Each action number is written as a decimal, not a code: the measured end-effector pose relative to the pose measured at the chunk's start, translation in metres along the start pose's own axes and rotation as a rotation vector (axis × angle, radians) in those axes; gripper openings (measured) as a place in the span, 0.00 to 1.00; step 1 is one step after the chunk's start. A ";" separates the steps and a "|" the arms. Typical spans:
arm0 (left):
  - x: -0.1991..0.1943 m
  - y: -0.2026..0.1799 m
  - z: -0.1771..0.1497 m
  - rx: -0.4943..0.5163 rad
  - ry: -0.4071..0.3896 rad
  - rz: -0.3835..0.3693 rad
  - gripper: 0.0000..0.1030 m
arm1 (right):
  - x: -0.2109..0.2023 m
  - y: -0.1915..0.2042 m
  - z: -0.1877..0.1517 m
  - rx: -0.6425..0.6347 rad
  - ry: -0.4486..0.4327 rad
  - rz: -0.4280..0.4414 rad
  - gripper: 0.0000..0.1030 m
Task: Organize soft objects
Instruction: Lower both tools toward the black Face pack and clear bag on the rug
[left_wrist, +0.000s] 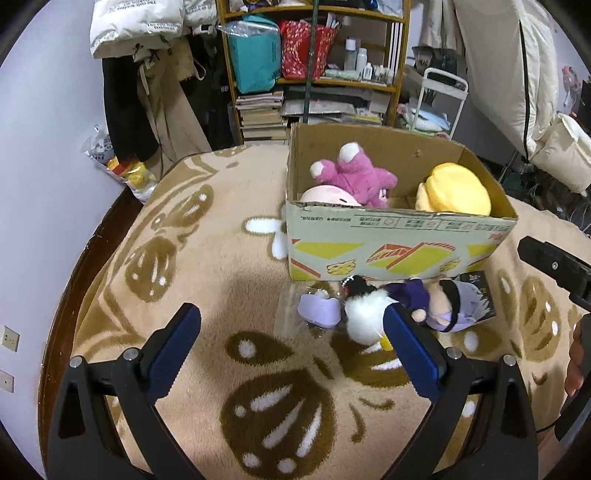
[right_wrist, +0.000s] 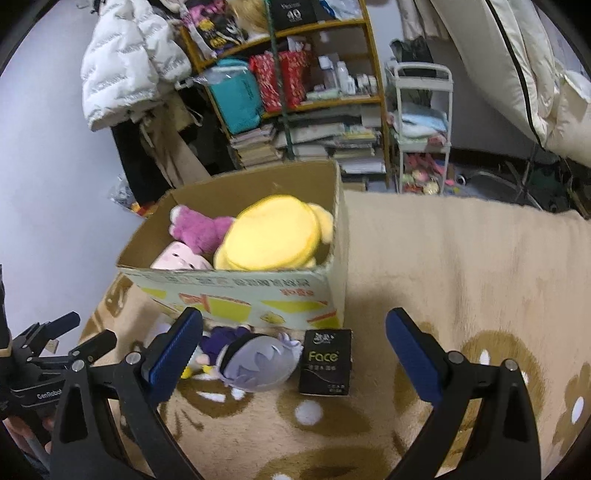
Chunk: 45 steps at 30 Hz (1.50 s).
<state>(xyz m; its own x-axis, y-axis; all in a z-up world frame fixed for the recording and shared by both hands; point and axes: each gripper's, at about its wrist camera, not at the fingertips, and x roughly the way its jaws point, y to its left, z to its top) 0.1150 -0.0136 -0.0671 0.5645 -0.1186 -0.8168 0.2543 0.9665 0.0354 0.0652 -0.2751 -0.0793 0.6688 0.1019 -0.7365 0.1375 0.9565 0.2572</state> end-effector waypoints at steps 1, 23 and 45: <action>0.003 0.000 0.001 0.001 0.007 0.001 0.95 | 0.004 -0.002 -0.001 0.009 0.012 -0.018 1.00; 0.081 0.021 0.000 -0.126 0.230 -0.060 0.95 | 0.069 -0.060 -0.015 0.172 0.256 -0.103 0.88; 0.118 0.002 -0.008 -0.047 0.313 -0.086 0.95 | 0.094 -0.051 -0.023 0.130 0.349 -0.084 0.86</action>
<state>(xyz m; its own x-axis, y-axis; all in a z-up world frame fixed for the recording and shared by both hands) 0.1752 -0.0239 -0.1682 0.2717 -0.1315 -0.9533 0.2496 0.9663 -0.0622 0.1042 -0.3077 -0.1758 0.3654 0.1329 -0.9213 0.2877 0.9252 0.2475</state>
